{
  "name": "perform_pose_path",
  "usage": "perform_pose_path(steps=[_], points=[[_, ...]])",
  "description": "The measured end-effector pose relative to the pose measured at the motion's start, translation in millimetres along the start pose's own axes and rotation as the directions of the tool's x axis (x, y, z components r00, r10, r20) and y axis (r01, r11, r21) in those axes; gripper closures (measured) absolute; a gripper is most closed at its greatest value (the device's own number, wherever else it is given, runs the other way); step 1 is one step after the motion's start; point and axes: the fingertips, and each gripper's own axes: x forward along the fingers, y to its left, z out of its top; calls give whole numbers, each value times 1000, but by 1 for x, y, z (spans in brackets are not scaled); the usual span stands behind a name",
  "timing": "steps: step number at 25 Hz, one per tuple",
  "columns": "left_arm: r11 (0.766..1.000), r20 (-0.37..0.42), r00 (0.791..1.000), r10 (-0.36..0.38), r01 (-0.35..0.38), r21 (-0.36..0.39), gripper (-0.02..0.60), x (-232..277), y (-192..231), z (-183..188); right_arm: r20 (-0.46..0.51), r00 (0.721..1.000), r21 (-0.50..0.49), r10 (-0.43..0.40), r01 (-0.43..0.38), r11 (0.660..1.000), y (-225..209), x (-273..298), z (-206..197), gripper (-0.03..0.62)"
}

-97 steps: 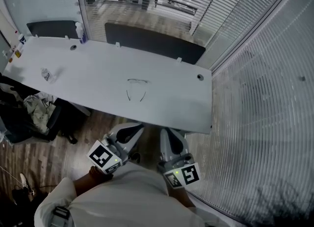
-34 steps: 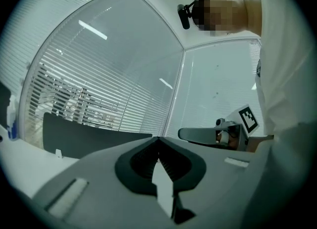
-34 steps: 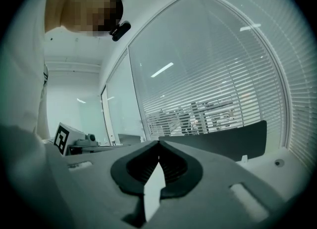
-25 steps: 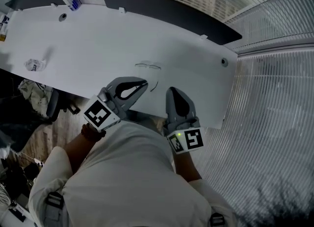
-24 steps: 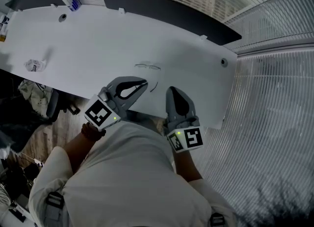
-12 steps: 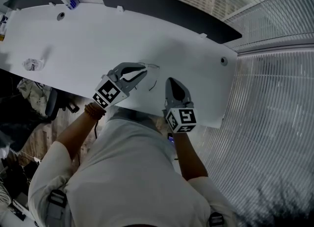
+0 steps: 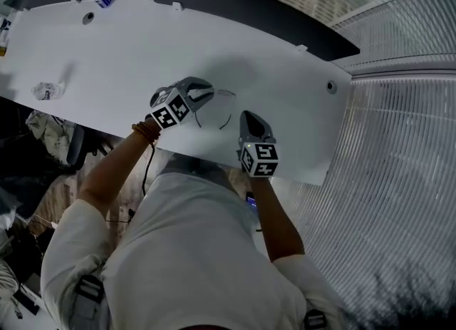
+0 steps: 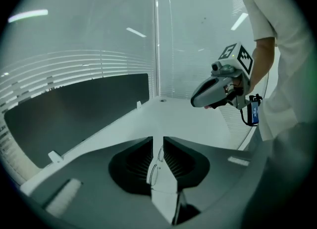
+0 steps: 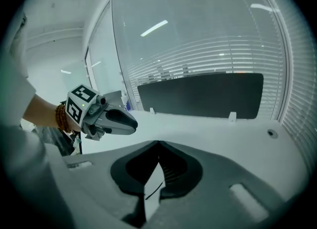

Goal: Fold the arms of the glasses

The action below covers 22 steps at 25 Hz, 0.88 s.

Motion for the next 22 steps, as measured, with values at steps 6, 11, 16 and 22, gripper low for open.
perform_pose_path(steps=[6,11,16,22], points=[[999,-107,993,-41,42,4,515,25,11,-39,-72,997,-1,-10,10,1000,-5,19,-24,592],[997,-168,983,-72,74,7,511,42,13,-66,-110,994,0,-26,26,1000,-17,33,-40,592],[994,-199,975,-99,105,17,502,55,14,-81,-173,983,-3,-52,52,999,-32,50,-67,592],[994,-227,969,-100,109,28,514,65,10,-94,-237,969,23,-71,79,997,-42,63,-99,592]])
